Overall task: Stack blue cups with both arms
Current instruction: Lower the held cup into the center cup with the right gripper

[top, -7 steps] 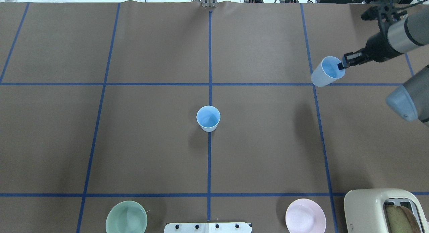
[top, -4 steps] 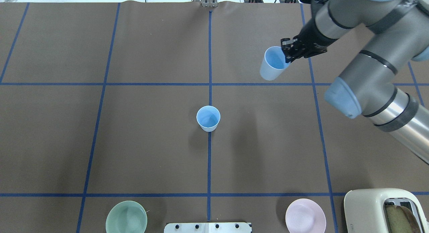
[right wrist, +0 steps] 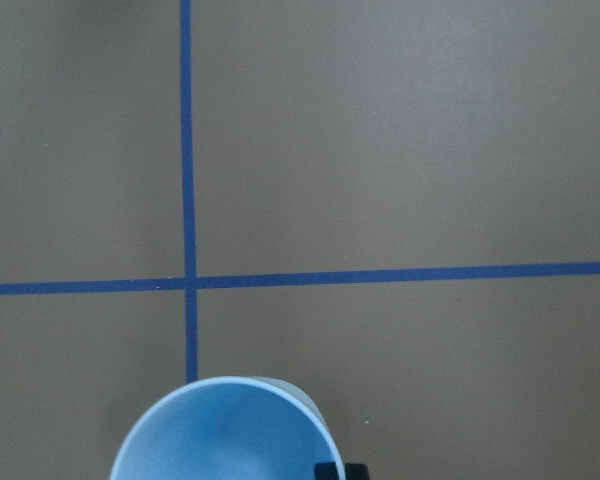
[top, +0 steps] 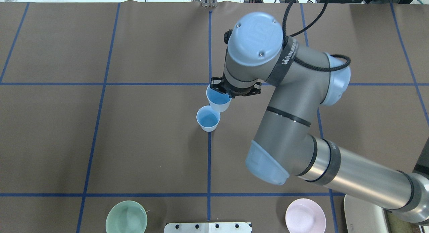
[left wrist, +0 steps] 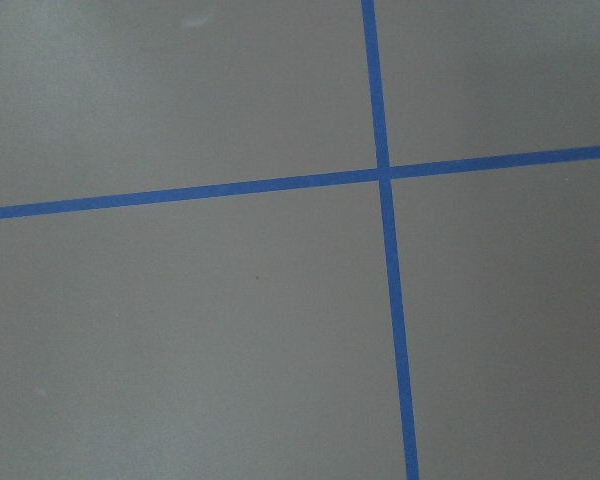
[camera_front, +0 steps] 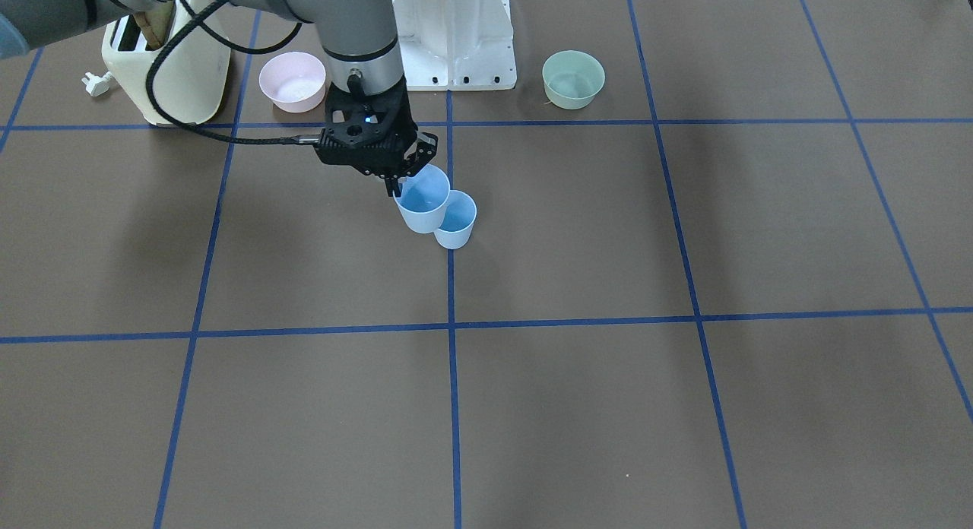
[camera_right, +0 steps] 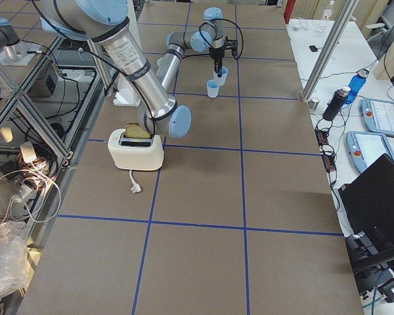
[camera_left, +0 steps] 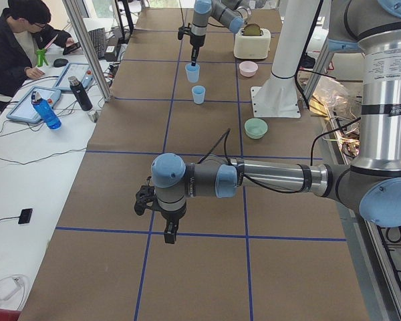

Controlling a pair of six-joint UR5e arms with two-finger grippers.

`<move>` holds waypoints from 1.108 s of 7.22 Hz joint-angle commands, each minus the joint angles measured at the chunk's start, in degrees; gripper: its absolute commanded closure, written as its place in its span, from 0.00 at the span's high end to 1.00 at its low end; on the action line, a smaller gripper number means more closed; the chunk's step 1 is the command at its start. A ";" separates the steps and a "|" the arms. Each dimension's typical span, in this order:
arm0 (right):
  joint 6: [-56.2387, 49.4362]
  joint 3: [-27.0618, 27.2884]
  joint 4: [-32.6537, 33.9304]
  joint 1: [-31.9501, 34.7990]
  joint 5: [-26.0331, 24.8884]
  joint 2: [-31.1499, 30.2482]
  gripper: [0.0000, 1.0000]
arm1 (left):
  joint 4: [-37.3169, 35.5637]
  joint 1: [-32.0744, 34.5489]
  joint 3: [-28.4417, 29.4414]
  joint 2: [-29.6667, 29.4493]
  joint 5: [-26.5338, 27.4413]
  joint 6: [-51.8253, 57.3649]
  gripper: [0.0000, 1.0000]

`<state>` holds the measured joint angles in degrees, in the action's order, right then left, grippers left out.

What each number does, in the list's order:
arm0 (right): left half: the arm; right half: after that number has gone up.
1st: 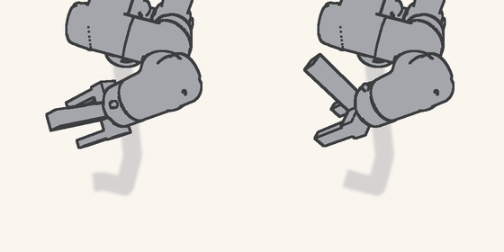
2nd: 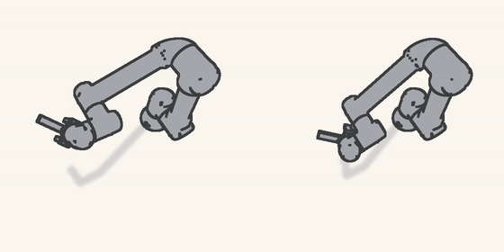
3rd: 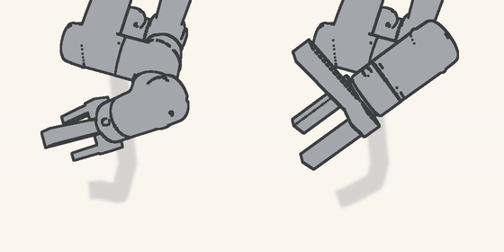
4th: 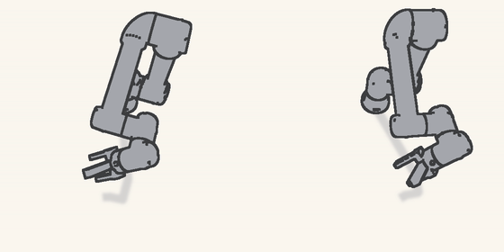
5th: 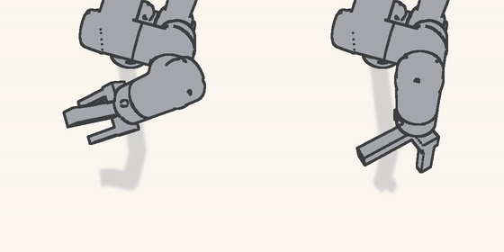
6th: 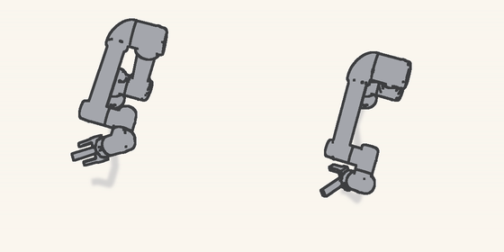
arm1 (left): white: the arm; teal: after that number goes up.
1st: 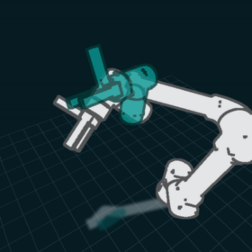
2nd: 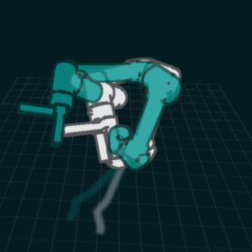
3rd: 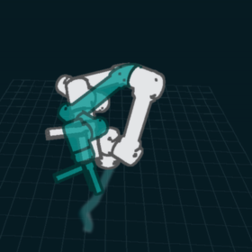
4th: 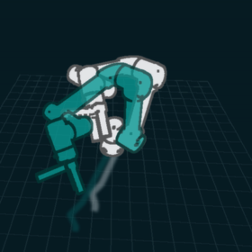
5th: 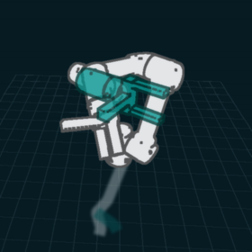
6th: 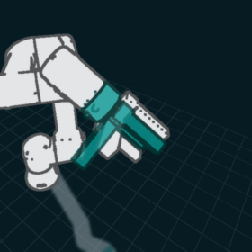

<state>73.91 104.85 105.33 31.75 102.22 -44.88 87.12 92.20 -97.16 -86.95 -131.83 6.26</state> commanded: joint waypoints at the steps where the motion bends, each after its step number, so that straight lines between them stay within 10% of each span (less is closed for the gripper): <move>1: 2.72 -1.65 1.72 -3.70 -3.43 1.37 0.00 | -0.02 0.00 0.13 0.12 0.00 0.07 0.98; 8: 1.94 -4.56 -0.03 -4.94 -4.49 2.34 0.00 | 0.33 0.00 0.13 0.82 0.08 0.07 0.98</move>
<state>76.12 100.90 106.12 26.85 97.74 -42.51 87.49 92.20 -97.07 -86.14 -131.76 6.33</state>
